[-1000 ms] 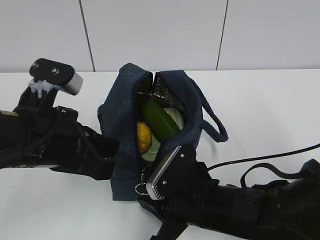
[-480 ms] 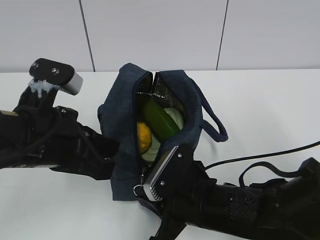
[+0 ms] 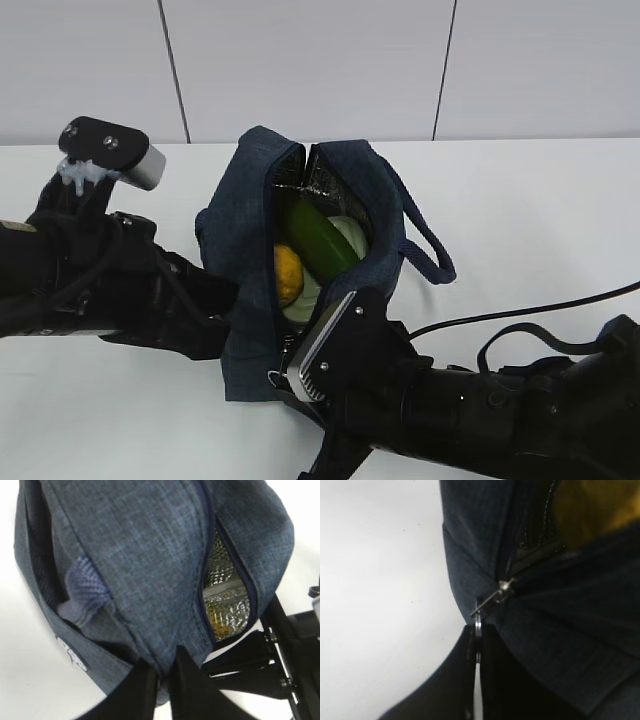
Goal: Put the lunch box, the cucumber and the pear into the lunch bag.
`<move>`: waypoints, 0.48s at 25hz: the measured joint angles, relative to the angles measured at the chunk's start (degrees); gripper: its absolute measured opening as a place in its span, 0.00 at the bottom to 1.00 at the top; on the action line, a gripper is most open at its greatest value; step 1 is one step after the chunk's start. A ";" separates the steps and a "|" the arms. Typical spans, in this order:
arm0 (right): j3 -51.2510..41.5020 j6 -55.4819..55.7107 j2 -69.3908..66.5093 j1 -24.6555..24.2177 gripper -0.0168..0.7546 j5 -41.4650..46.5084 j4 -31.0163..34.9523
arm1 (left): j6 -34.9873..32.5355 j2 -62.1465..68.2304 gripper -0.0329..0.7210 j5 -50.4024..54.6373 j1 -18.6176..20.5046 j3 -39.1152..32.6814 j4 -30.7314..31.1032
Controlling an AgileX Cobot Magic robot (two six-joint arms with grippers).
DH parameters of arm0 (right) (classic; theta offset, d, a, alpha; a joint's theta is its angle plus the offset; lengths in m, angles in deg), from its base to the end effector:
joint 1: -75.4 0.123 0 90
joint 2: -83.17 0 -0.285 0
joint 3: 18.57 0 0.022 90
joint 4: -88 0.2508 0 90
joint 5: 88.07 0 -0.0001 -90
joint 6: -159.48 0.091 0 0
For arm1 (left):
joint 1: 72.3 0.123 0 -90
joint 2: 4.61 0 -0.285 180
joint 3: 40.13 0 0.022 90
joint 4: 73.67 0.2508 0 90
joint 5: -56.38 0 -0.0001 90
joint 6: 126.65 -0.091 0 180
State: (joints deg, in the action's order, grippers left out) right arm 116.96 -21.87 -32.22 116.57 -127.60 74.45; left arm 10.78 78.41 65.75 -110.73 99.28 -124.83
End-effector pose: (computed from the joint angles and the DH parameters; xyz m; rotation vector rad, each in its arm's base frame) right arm 0.2216 0.2118 0.1060 -1.0366 1.8741 0.4606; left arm 0.1933 -0.1682 0.2279 0.6714 2.2199 -0.5682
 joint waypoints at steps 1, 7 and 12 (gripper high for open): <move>0.00 0.00 0.00 0.00 0.02 0.00 0.00 | 0.00 0.00 0.05 -0.05 0.00 0.00 0.00; 0.09 1.78 0.00 0.00 0.02 0.00 -2.58 | 0.00 0.00 0.05 -0.17 0.00 0.00 0.00; -0.19 4.63 1.03 0.00 0.02 0.00 -5.17 | 0.00 0.00 0.05 -0.25 0.00 0.00 0.00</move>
State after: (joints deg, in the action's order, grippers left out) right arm 116.76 -17.24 -31.19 116.57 -127.60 69.28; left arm 10.78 78.41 65.51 -110.73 99.28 -124.83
